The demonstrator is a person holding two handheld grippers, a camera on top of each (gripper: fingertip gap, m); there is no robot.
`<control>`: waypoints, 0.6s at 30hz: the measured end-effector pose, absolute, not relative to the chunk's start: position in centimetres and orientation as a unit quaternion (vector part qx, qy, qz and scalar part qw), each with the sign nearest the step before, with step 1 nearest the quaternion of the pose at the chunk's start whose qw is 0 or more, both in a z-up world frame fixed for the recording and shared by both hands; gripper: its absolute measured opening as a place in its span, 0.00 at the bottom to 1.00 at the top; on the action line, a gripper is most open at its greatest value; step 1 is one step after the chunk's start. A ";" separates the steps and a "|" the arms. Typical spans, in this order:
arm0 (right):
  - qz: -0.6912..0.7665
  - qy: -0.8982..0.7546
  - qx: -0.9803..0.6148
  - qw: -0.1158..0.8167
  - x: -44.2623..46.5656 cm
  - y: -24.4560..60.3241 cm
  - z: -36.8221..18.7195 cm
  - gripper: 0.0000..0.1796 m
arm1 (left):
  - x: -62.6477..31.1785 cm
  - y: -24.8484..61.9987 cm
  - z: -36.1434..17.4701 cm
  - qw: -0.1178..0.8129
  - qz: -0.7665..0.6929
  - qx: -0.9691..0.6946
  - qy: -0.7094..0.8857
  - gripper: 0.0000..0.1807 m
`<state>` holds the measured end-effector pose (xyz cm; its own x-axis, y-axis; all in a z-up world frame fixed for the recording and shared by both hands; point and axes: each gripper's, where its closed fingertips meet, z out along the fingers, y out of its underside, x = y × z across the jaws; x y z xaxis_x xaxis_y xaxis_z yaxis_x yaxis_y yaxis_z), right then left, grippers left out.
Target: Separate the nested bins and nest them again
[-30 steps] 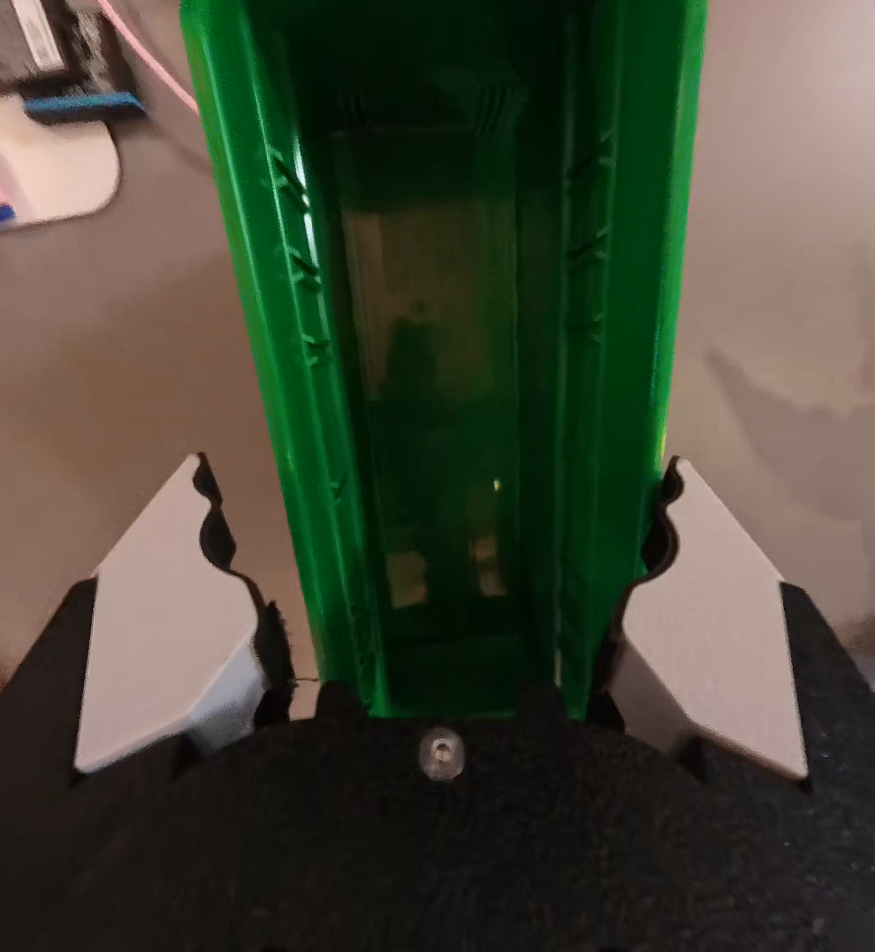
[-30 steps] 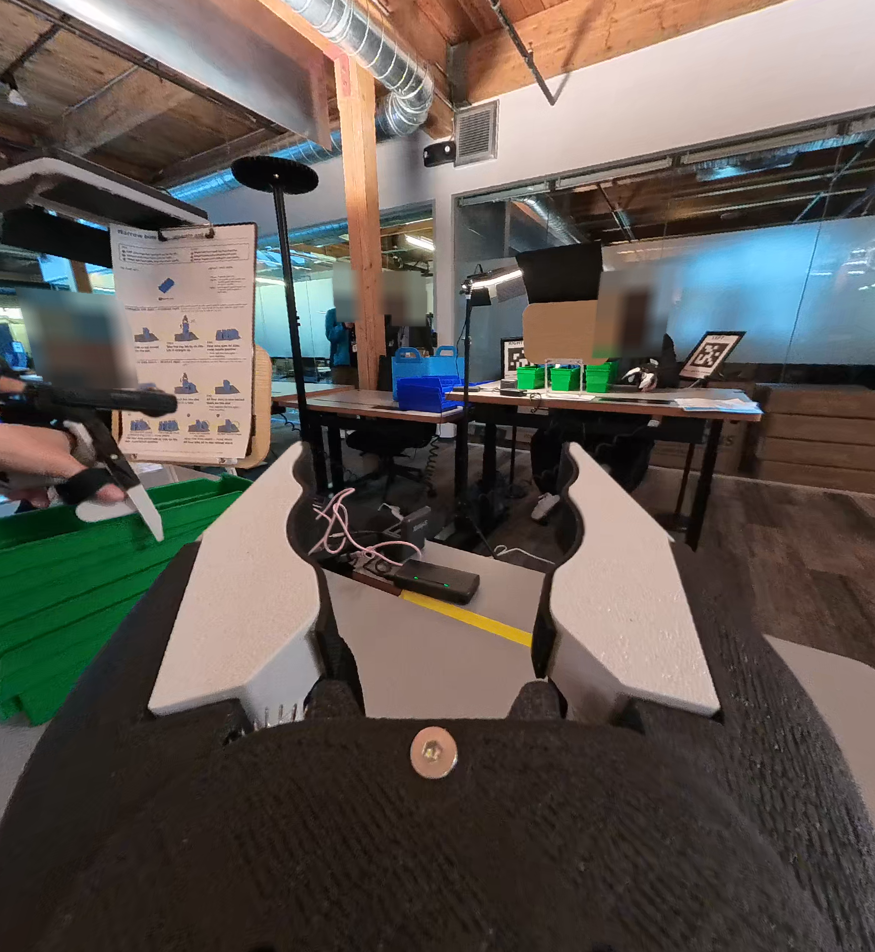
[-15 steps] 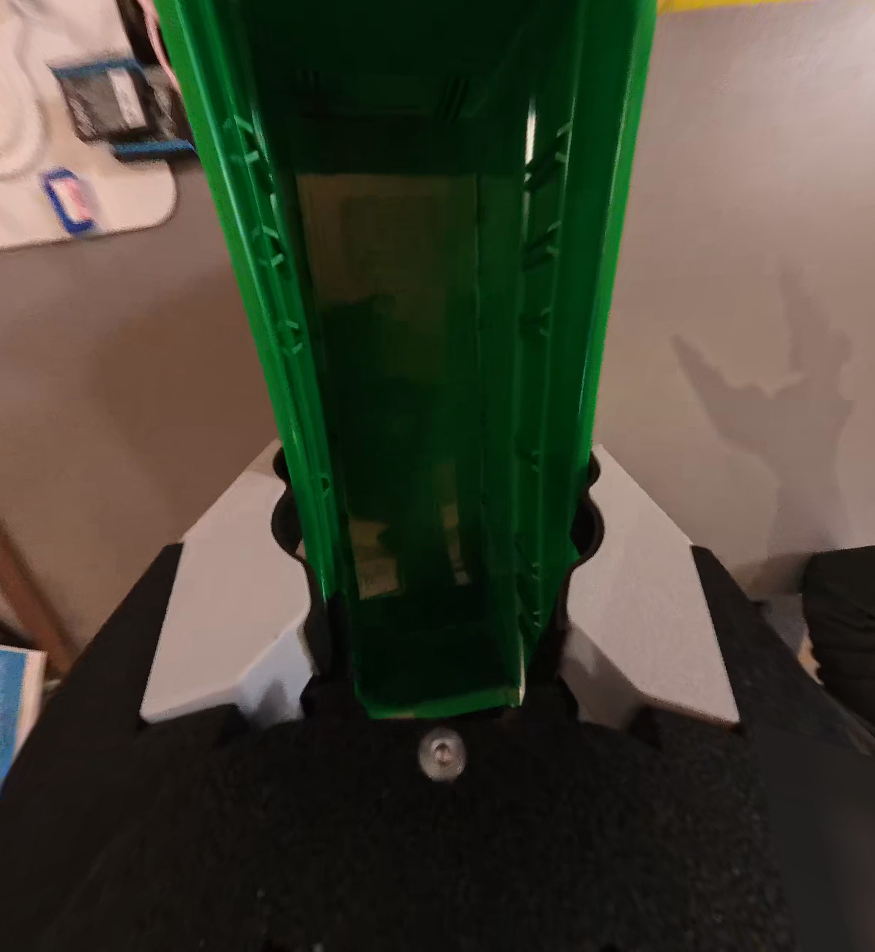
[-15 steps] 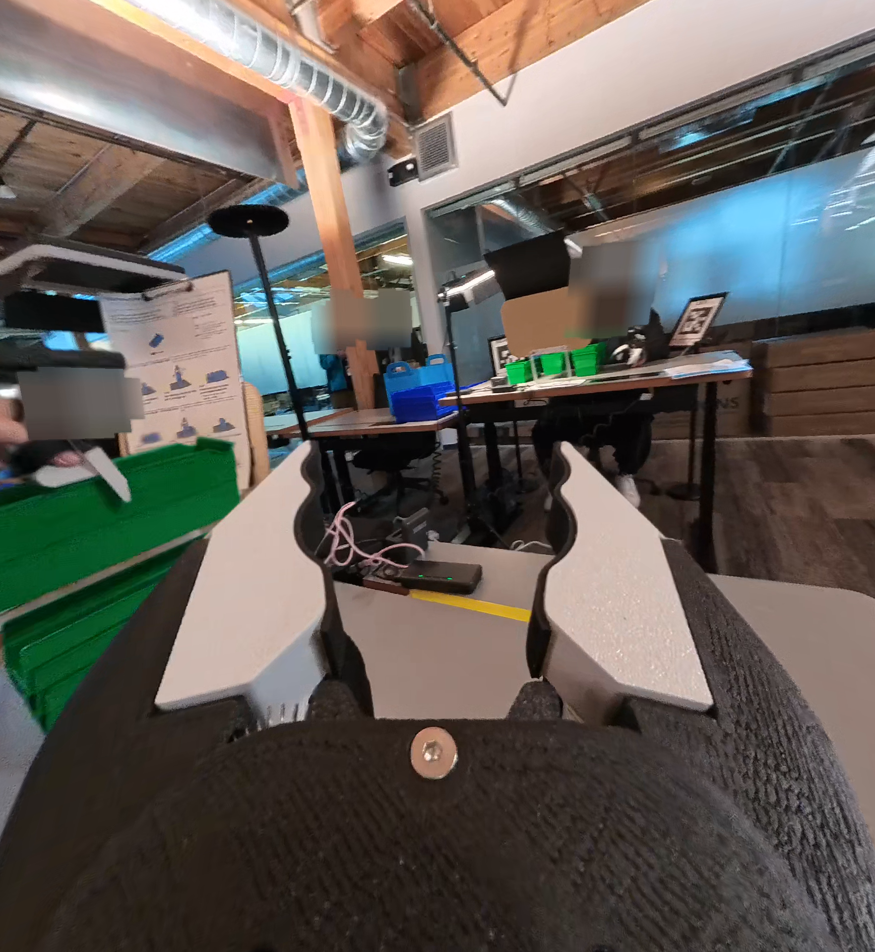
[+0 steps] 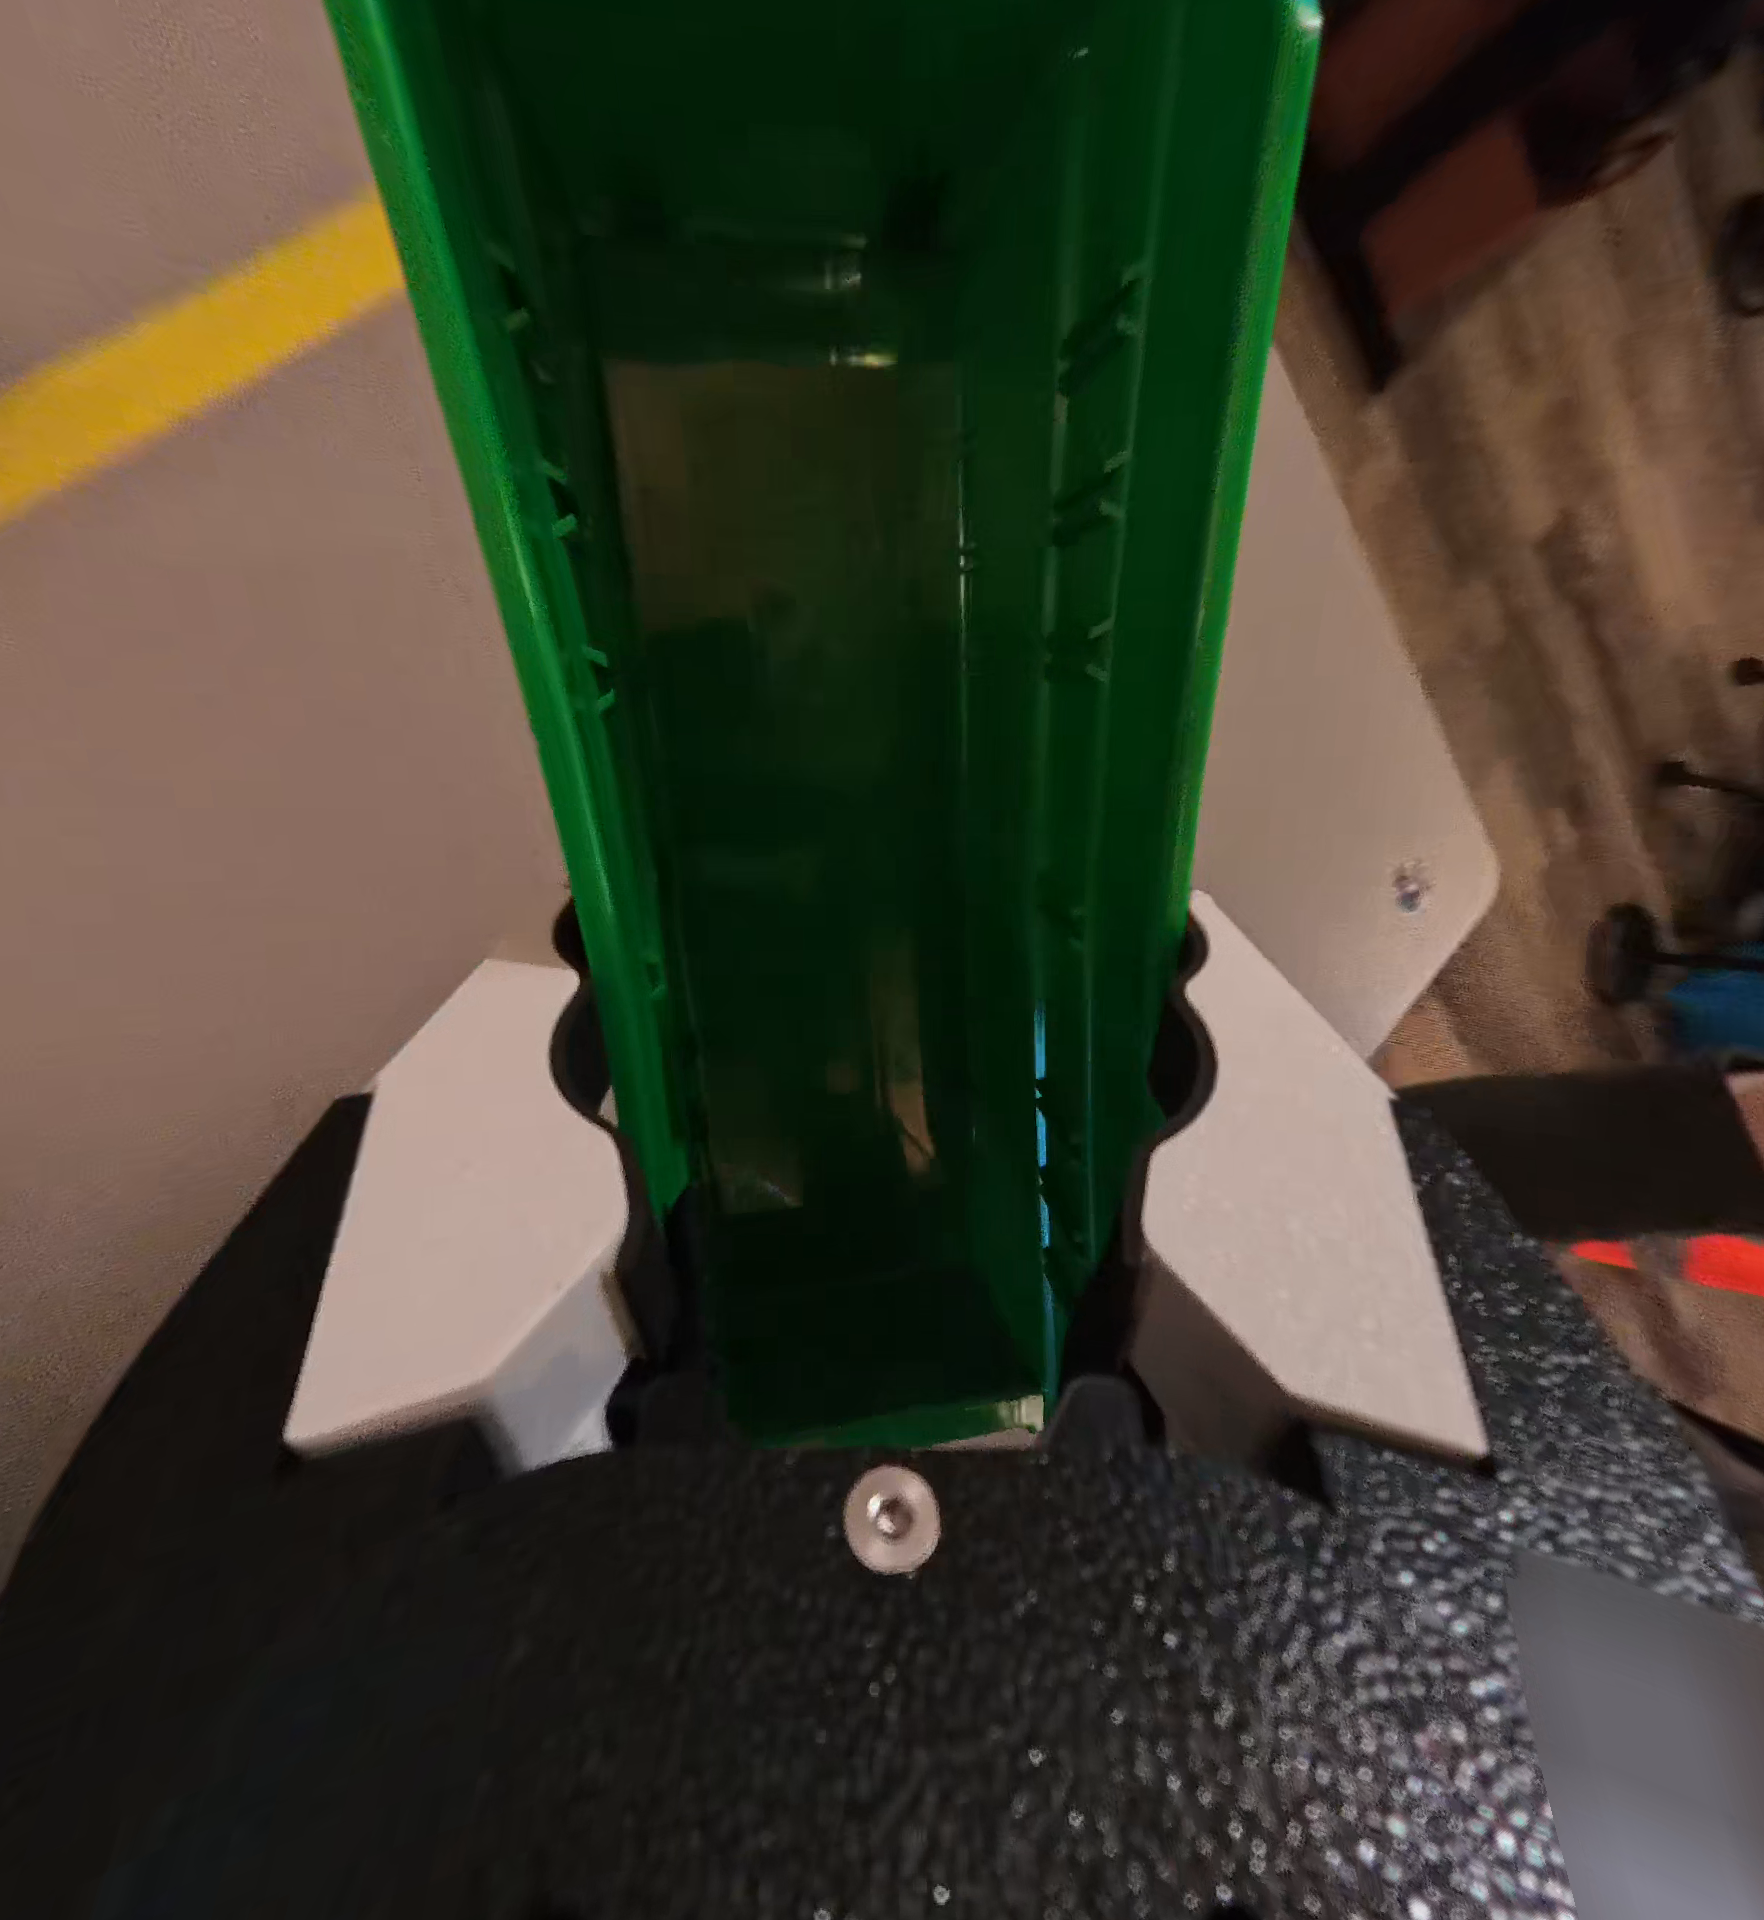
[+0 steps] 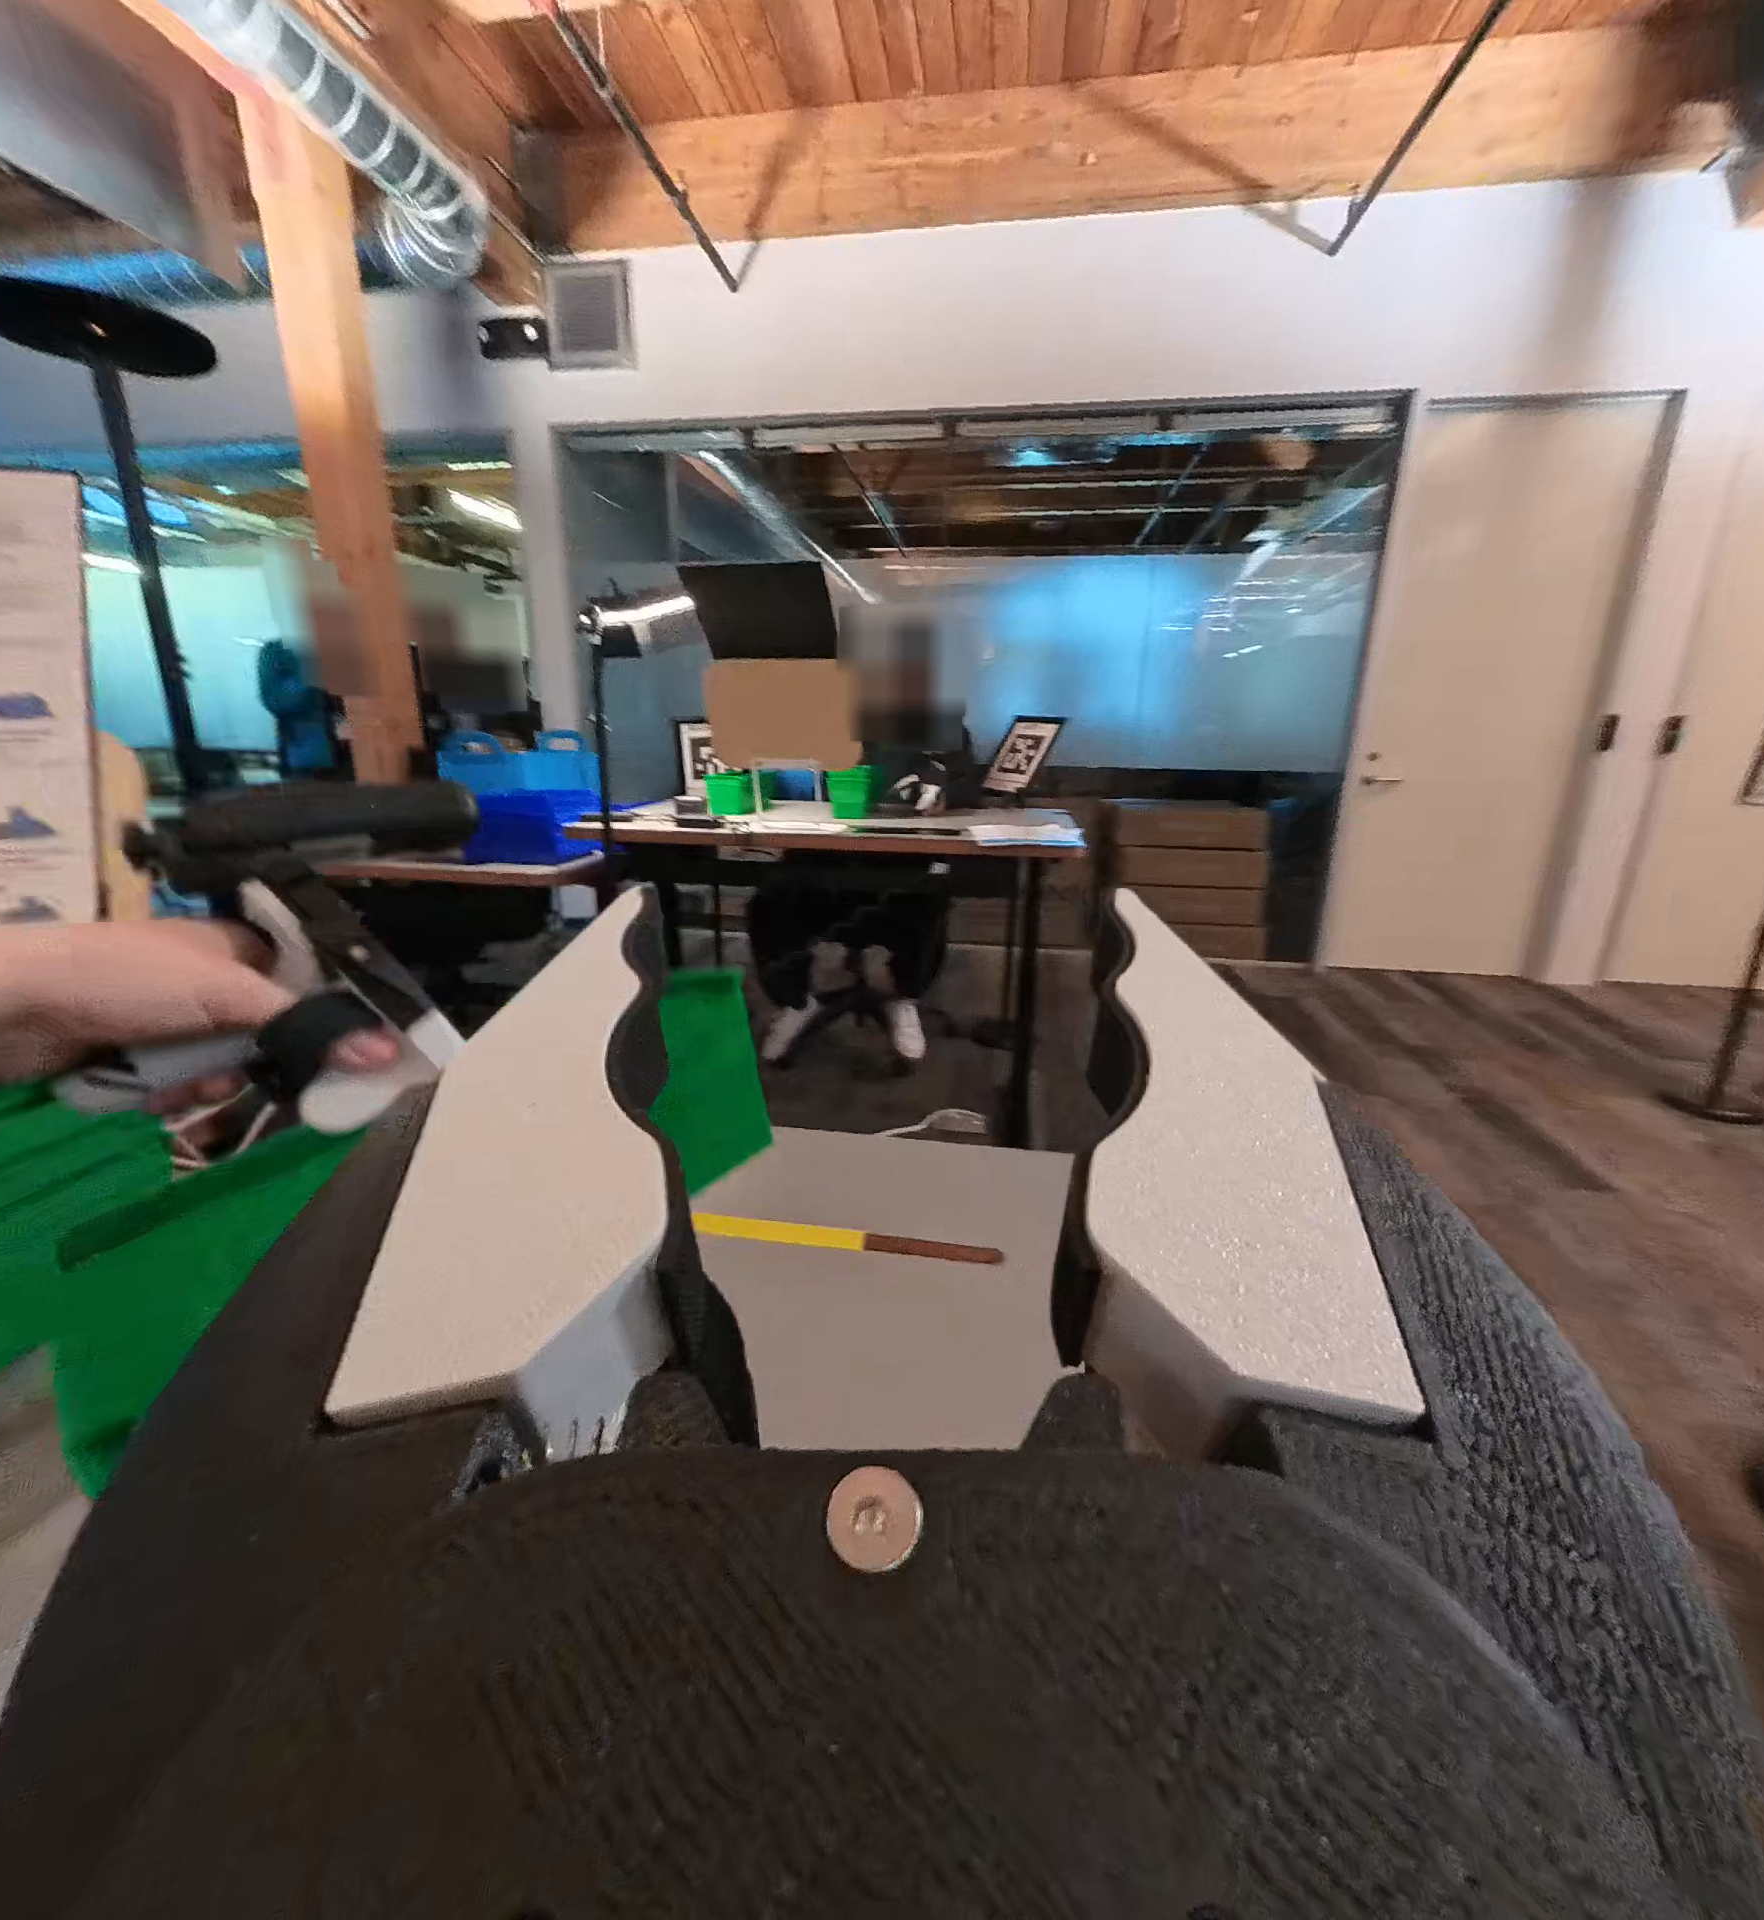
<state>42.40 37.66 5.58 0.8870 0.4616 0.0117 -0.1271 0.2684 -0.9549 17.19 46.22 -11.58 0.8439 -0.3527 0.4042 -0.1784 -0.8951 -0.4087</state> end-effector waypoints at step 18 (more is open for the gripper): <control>0.234 -0.162 -0.573 0.769 41.6 38.3 5.2 0.51 | 28.2 50.3 -21.1 0.234 -0.238 -0.941 0.061 0.88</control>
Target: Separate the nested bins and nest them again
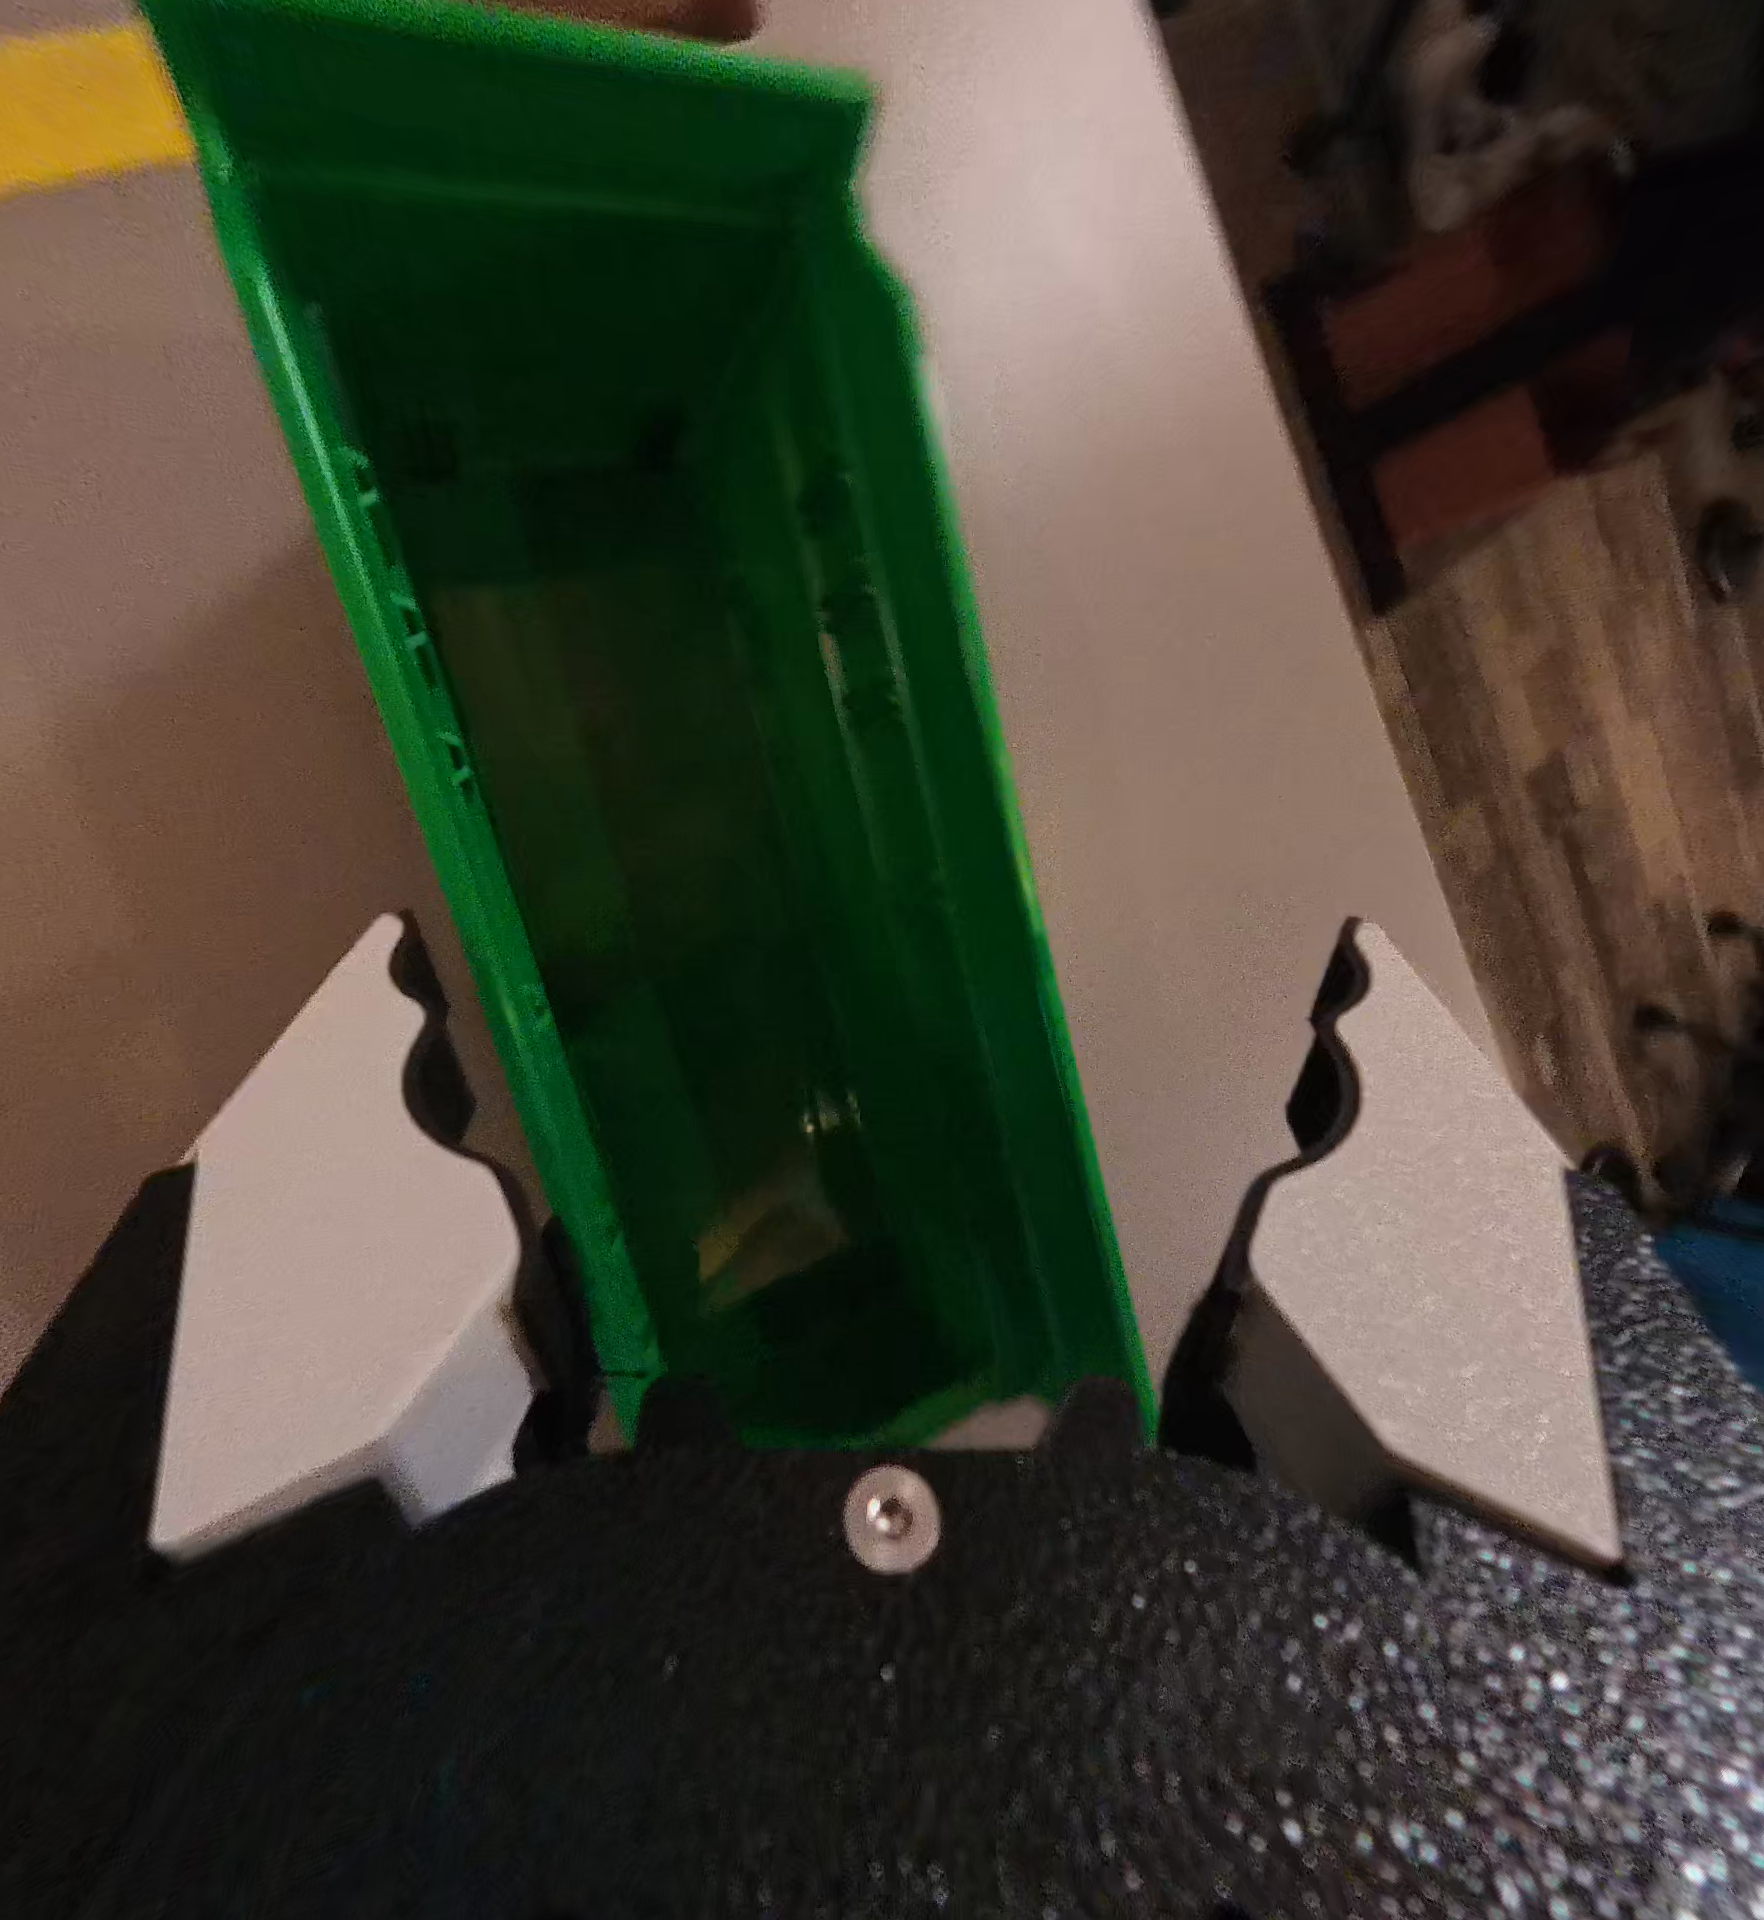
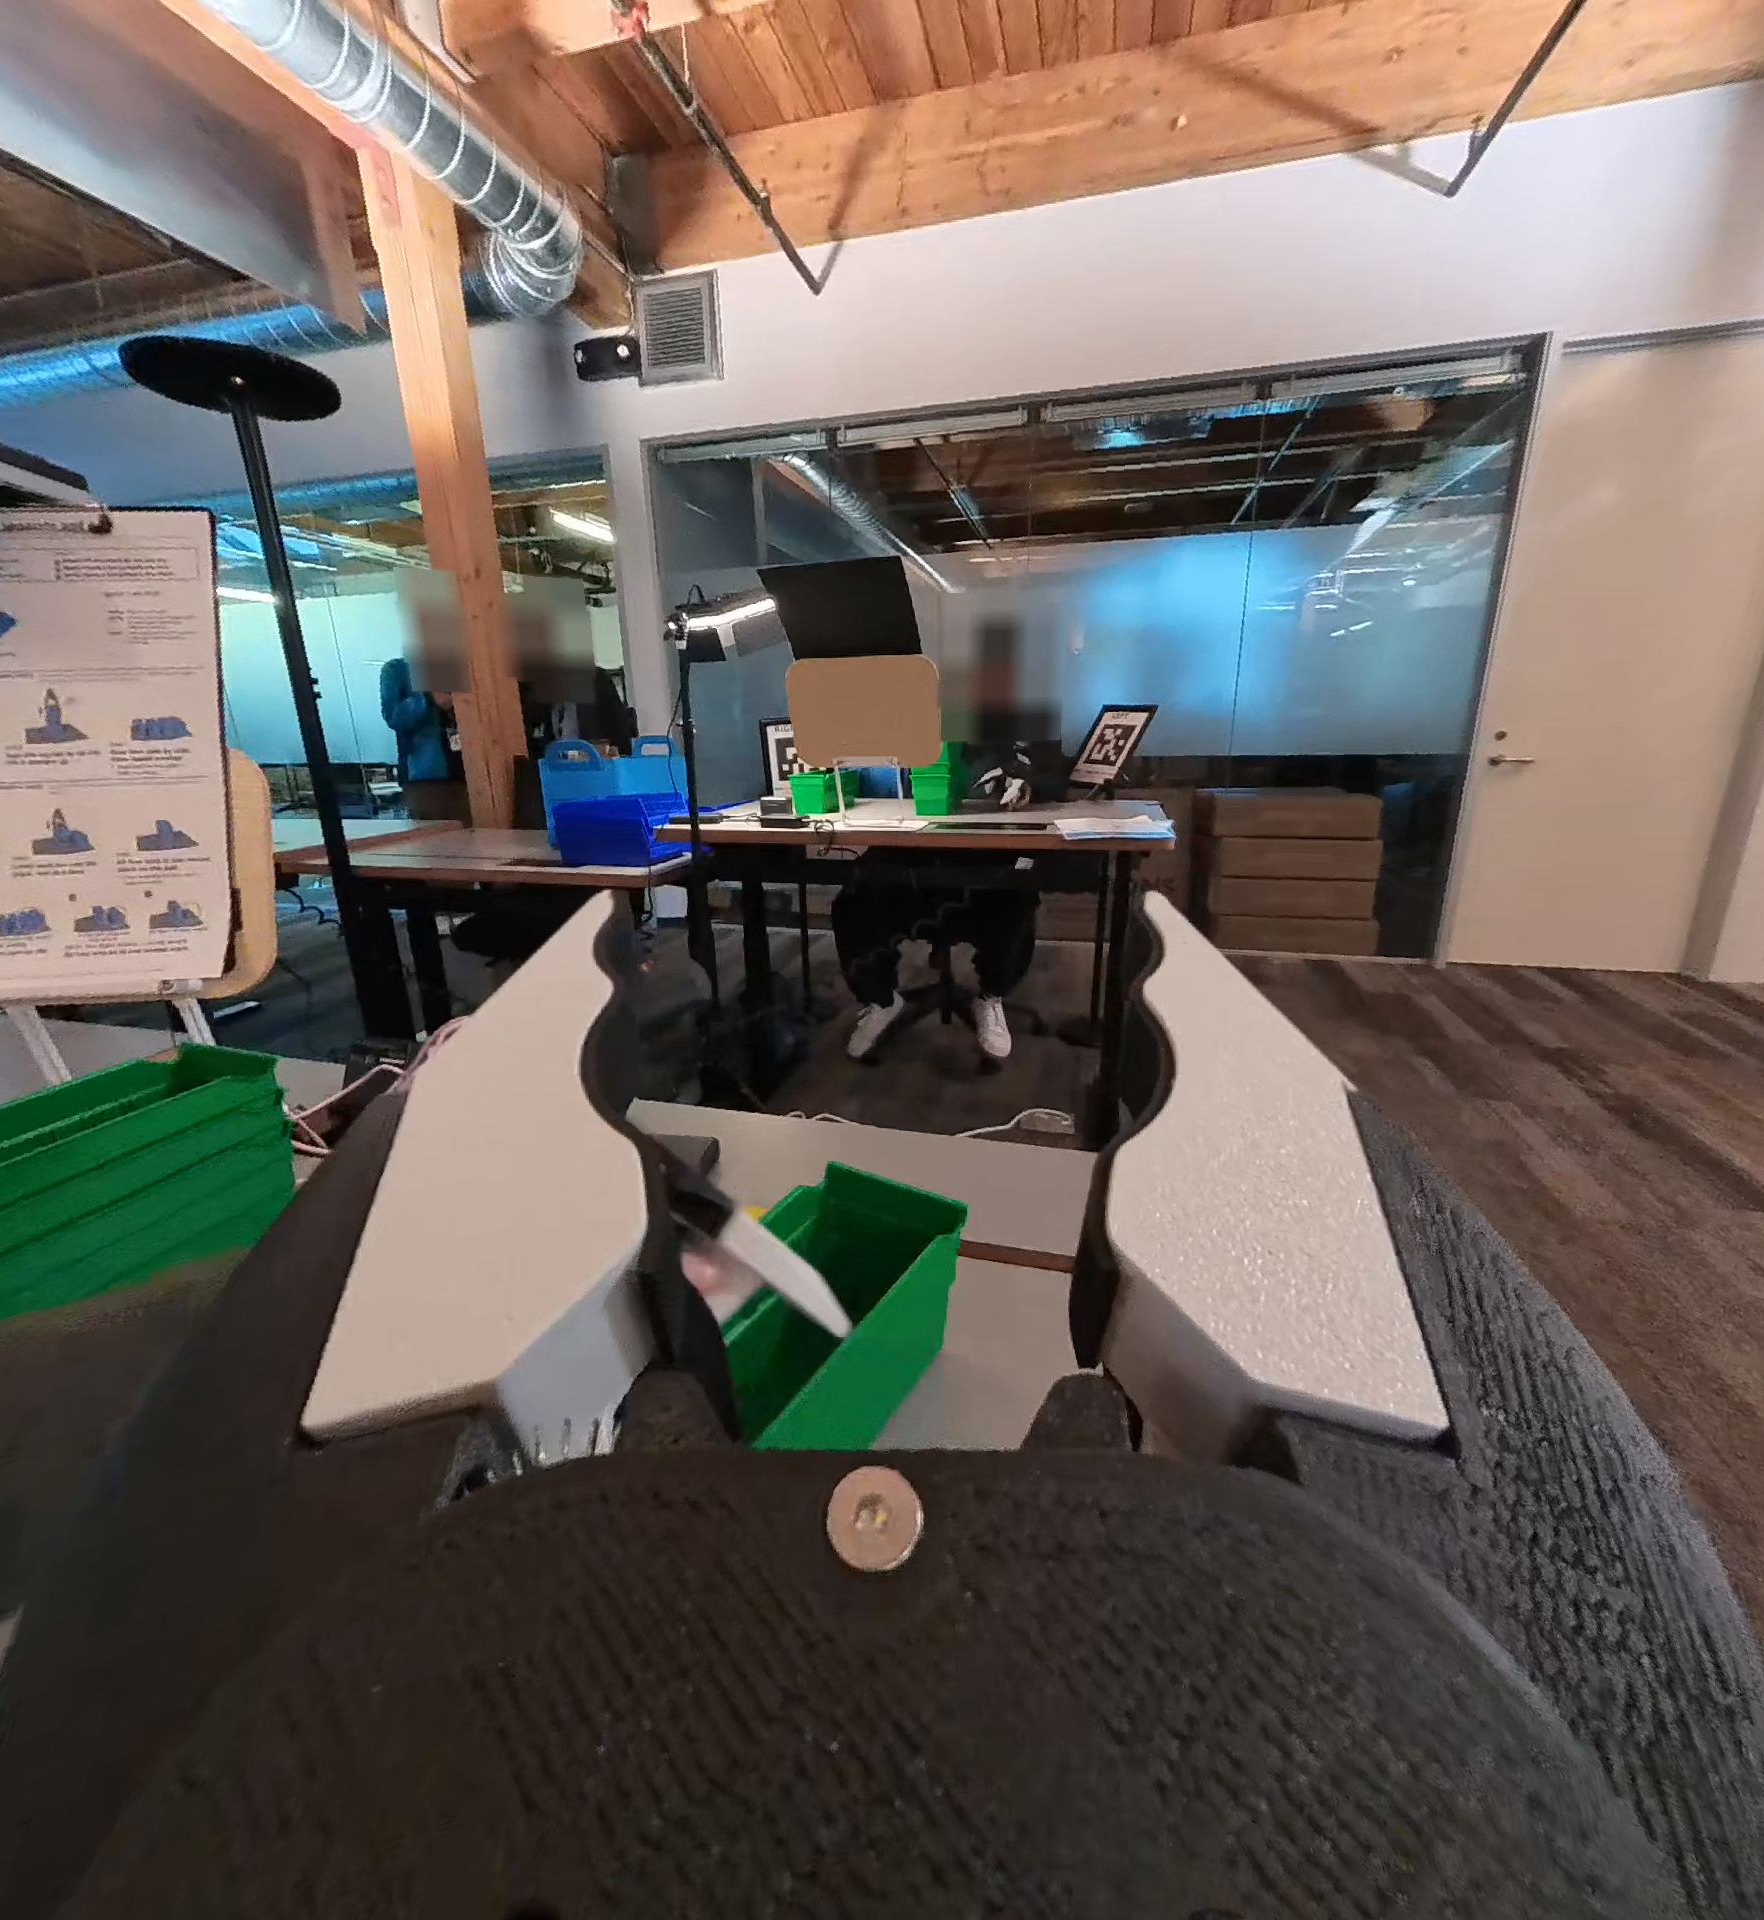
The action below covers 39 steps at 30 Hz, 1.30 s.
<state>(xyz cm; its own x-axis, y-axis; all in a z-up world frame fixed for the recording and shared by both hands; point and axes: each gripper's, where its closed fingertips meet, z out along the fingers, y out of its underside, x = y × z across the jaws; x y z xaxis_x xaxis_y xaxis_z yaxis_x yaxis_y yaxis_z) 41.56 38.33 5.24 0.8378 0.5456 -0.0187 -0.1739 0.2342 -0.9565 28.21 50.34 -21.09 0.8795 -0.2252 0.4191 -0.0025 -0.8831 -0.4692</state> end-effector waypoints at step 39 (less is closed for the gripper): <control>0.267 -0.205 -0.661 0.671 34.1 42.6 1.1 0.49 | -19.9 32.0 -17.9 0.081 -0.073 -0.989 -0.103 0.59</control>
<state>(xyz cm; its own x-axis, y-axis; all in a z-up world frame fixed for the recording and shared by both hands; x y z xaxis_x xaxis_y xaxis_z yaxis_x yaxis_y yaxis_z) 34.05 42.63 1.06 0.7729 0.6298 -0.0773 -0.0867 -0.0159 -0.9961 -19.92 32.04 -17.87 0.9679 0.1922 0.1617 0.2159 -0.9656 -0.1447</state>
